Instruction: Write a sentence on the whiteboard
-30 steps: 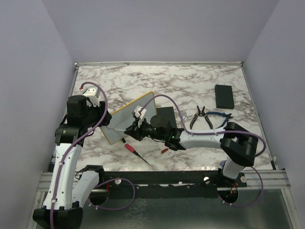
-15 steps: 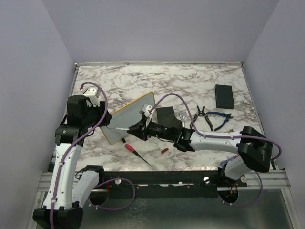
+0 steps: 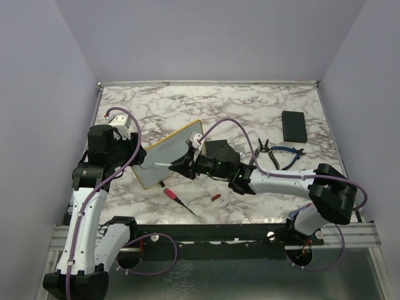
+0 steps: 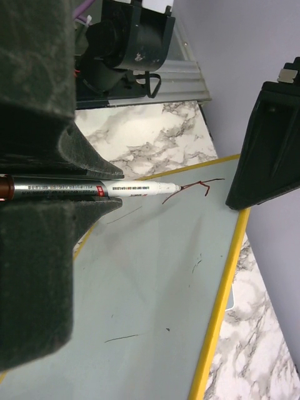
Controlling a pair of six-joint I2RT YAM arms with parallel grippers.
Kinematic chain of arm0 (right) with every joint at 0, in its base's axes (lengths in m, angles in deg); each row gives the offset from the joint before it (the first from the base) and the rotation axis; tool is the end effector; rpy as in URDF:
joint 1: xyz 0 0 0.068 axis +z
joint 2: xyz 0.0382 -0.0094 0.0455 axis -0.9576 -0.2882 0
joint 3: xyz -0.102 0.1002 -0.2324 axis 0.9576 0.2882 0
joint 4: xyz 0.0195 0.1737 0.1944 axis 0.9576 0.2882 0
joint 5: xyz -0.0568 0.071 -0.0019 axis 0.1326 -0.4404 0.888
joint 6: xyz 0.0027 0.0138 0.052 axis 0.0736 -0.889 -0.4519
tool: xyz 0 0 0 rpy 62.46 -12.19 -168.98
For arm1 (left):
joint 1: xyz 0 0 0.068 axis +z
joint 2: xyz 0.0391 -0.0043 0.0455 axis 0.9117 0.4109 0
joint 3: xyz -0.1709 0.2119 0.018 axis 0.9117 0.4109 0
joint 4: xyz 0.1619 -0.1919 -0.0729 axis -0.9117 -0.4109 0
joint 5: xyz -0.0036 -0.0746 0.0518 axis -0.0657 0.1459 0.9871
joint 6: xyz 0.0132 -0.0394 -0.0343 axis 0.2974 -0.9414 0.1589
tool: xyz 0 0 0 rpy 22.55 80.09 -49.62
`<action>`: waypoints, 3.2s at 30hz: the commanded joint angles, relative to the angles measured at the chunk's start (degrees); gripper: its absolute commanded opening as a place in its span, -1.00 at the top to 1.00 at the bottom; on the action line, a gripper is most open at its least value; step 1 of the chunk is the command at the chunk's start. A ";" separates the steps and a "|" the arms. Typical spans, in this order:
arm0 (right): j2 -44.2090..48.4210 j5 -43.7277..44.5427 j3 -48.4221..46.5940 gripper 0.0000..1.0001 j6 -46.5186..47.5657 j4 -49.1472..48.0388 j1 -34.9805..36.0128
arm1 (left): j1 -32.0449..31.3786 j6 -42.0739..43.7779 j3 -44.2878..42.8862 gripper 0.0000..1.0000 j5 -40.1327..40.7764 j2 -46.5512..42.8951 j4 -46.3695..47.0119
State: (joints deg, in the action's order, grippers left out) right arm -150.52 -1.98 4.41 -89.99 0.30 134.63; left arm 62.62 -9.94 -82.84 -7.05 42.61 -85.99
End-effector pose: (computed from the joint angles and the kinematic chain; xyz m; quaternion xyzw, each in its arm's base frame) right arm 0.1616 0.3121 0.2646 -0.3900 0.6084 0.4573 0.5183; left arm 0.1562 -0.0170 0.3408 0.0222 0.8881 -0.1462 0.4351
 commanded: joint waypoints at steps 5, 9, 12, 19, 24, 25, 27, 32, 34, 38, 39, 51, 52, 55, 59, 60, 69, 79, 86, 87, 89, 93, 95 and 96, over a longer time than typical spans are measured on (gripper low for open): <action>-3.04 -2.35 -1.43 0.99 0.69 -2.19 -0.13 | -0.24 0.31 -0.95 0.04 0.34 0.10 -1.28; -4.26 -3.22 -2.19 0.99 1.01 -1.88 -0.13 | -0.26 0.38 -0.95 0.04 0.35 0.15 -1.25; -5.22 -3.85 -2.68 0.99 1.32 -1.66 -0.11 | -0.26 0.34 -0.95 0.05 0.34 0.06 -1.24; -6.58 -2.96 -3.58 0.99 0.76 -2.89 -0.13 | -0.30 0.33 -0.88 0.05 0.21 0.21 -1.29; -7.39 -1.39 -4.72 0.99 0.60 -2.99 -0.13 | -0.23 0.36 -0.90 0.05 0.20 0.24 -1.26; -7.60 -1.31 -4.91 0.99 0.62 -3.13 -0.13 | -0.24 0.37 -0.89 0.05 0.17 0.24 -1.27; -8.18 -1.37 -5.60 0.99 0.61 -2.85 -0.13 | -0.28 0.35 -0.86 0.05 0.17 0.23 -1.24; -9.27 0.15 -6.56 0.99 0.63 -2.66 -0.13 | -0.31 0.39 -0.86 0.05 0.08 0.32 -1.29; -9.74 1.21 -7.07 0.99 0.68 -1.91 -0.13 | -0.26 0.37 -0.90 0.05 0.13 0.24 -1.26; -10.59 2.65 -7.18 0.99 0.58 -1.48 -0.13 | -0.27 0.44 -0.90 0.05 0.12 0.24 -1.25; -10.76 2.90 -7.06 0.99 0.62 -1.41 -0.13 | -0.31 0.42 -0.94 0.05 0.10 0.19 -1.24; -11.08 3.43 -4.78 0.99 -0.06 -0.52 -0.10 | -0.26 0.38 -0.86 0.05 0.01 -0.11 -1.23; -11.00 3.58 -4.76 0.99 0.01 -0.37 -0.12 | -0.29 0.35 -0.86 0.05 0.00 -0.07 -1.24; -10.99 3.55 -4.81 0.99 0.25 0.07 -0.13 | -0.30 0.38 -0.86 0.05 -0.02 -0.10 -1.22; -10.99 3.27 -4.75 0.99 0.27 0.26 -0.13 | -0.24 0.45 -0.86 0.05 0.03 -0.12 -1.32; -10.98 3.15 -4.70 0.99 0.23 0.42 -0.13 | -0.26 0.38 -0.86 0.05 -0.01 -0.12 -1.31; -11.53 3.33 -4.60 0.99 0.07 1.00 -0.13 | -0.29 0.37 -0.77 0.05 -0.02 -0.29 -1.29; -12.07 3.20 -4.67 0.99 -0.08 1.67 -0.04 | -0.30 0.37 -0.69 0.05 -0.10 -0.29 -1.31; -11.58 3.34 -4.25 0.99 -0.12 1.59 -0.04 | -0.30 0.35 -0.68 0.05 -0.10 -0.38 -1.25; -11.16 3.10 -4.17 0.99 -0.09 1.52 -0.04 | -0.37 0.33 -0.68 0.05 -0.04 -0.38 -1.26; -9.92 2.56 -3.60 0.99 -0.03 0.99 0.09 | -0.31 0.36 -0.68 0.05 -0.10 -0.36 -1.31; -6.37 2.40 -2.57 0.99 0.52 0.22 0.72 | -0.36 0.34 -0.68 0.05 -0.10 -0.29 -1.30; -4.77 2.33 -2.27 0.99 0.55 -0.14 0.92 | -0.39 0.33 -0.68 0.05 -0.04 -0.29 -1.31; -4.19 2.32 -2.26 0.99 0.62 -0.40 0.93 | -0.34 0.34 -0.68 0.05 -0.04 -0.29 -1.30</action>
State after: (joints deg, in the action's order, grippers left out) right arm -159.00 -0.50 1.39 -89.84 0.96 134.81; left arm 62.60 -9.74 -82.88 -7.05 42.78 -85.97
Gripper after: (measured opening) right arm 0.100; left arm 0.476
